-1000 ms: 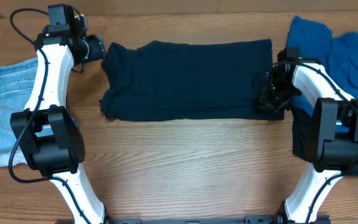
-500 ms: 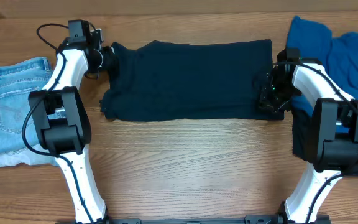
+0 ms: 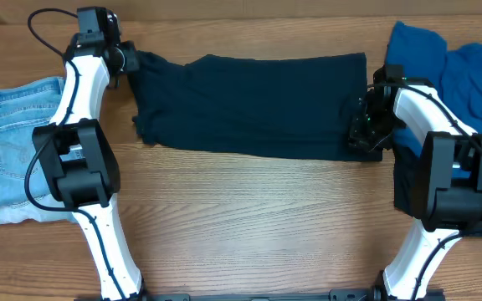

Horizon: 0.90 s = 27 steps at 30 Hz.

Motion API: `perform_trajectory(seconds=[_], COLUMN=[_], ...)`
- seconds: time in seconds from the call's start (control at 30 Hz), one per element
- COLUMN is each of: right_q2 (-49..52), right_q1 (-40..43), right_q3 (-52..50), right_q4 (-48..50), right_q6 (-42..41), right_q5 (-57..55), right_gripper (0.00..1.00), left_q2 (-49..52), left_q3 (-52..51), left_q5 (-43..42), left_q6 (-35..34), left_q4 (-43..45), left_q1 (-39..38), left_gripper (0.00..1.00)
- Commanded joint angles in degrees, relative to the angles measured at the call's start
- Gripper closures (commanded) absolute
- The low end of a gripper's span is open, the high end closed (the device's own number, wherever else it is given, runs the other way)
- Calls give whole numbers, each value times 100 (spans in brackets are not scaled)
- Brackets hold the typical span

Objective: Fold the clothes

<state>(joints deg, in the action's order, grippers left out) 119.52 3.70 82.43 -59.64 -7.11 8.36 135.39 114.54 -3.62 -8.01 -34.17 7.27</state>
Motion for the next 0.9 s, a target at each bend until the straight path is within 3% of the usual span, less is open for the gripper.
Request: perform_trajectory(seconds=[0.0, 0.03, 0.13, 0.17, 0.3, 0.4, 0.5, 0.7, 0.87], right_q2=[407, 407, 407, 407, 407, 407, 402, 393, 393], right_q1=[66, 66, 66, 66, 66, 66, 66, 2, -87], right_q3=[-369, -369, -369, -369, -369, -363, 55, 2566, 2938], right_q4=[-111, -111, -111, -111, -85, 44, -127, -1871, -2374], right_q6=[-61, -61, -59, -59, -35, -15, 0, -2, -44], right_q5=[-529, -529, -529, -529, -531, -535, -748, -741, -717], right_gripper=[64, 65, 64, 64, 64, 64, 61, 53, 53], left_q2=[35, 35, 35, 35, 22, 2, -55, -914, -1038], left_q3=[129, 129, 129, 129, 131, 131, 131, 131, -7], left_q5=[173, 170, 170, 170, -28, -1005, -1189, -1075, -713], left_q6=[-13, -13, 35, 52, 98, 271, 315, 330, 492], left_q4=[-127, -245, -643, -743, -1335, -2238, -3167, -3453, -3453], left_q1=[7, 7, 7, 7, 11, -17, -22, -22, -181], left_gripper=[91, 84, 29, 27, 28, 45, 61, 59, 57])
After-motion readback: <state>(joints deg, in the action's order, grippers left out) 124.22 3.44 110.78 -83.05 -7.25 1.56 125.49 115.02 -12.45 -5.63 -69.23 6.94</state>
